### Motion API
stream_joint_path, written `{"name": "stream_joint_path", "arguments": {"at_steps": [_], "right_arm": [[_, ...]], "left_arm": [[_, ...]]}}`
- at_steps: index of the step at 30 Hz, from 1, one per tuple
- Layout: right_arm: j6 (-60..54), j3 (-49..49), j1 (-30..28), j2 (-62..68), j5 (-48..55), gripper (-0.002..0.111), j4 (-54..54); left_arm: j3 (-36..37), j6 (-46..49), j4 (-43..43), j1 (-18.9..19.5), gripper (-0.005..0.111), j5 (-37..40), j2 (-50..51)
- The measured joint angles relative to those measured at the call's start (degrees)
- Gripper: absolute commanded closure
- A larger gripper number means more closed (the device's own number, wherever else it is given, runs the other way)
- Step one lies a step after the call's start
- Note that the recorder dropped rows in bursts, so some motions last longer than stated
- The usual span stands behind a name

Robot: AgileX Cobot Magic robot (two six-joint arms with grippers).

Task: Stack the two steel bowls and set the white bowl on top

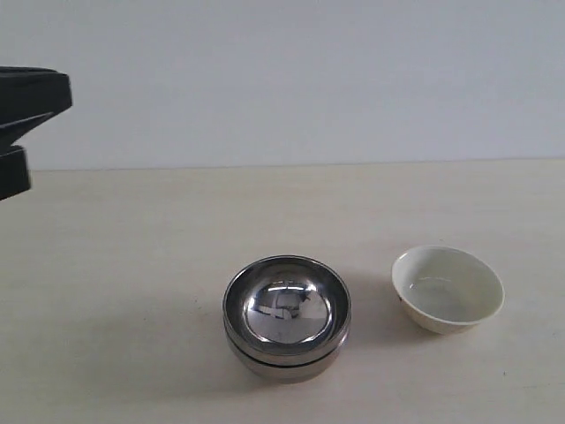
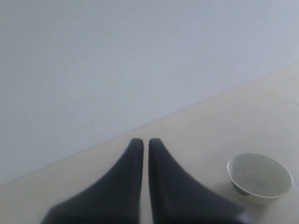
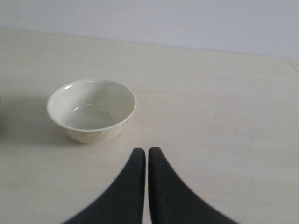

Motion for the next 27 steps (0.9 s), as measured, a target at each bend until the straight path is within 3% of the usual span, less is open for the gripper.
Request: {"name": "stream_joint_path", "arguments": {"at_steps": [13, 27], "right_arm": [[0.0, 0.0, 0.0, 0.0, 0.0, 0.108, 0.0], [0.0, 0.0, 0.0, 0.0, 0.0, 0.108, 0.0]], "left_arm": [[3.4, -3.4, -0.4, 0.0, 0.103, 7.4, -16.3], [3.5, -3.5, -0.4, 0.0, 0.103, 8.3, -18.5]]}}
